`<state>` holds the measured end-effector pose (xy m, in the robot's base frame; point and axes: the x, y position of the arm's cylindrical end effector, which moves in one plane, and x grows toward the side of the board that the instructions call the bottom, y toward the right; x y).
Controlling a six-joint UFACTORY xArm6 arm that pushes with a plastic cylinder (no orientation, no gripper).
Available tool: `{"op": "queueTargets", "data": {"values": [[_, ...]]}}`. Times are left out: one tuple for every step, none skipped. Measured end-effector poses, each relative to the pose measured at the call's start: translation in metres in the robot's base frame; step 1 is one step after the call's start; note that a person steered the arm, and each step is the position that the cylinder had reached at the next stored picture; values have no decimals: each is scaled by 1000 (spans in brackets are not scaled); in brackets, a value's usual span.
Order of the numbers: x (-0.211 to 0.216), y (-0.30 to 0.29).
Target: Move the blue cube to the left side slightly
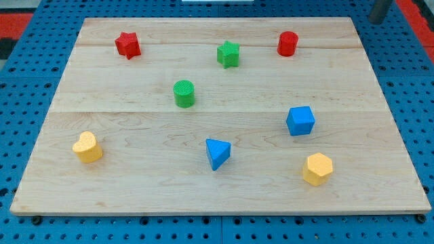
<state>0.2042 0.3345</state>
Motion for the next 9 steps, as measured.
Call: {"op": "queueTargets", "data": {"values": [[-6, 10], [-7, 11], [-2, 10], [46, -1], [128, -48], [143, -63], [168, -80], [254, -140], [295, -189]]}}
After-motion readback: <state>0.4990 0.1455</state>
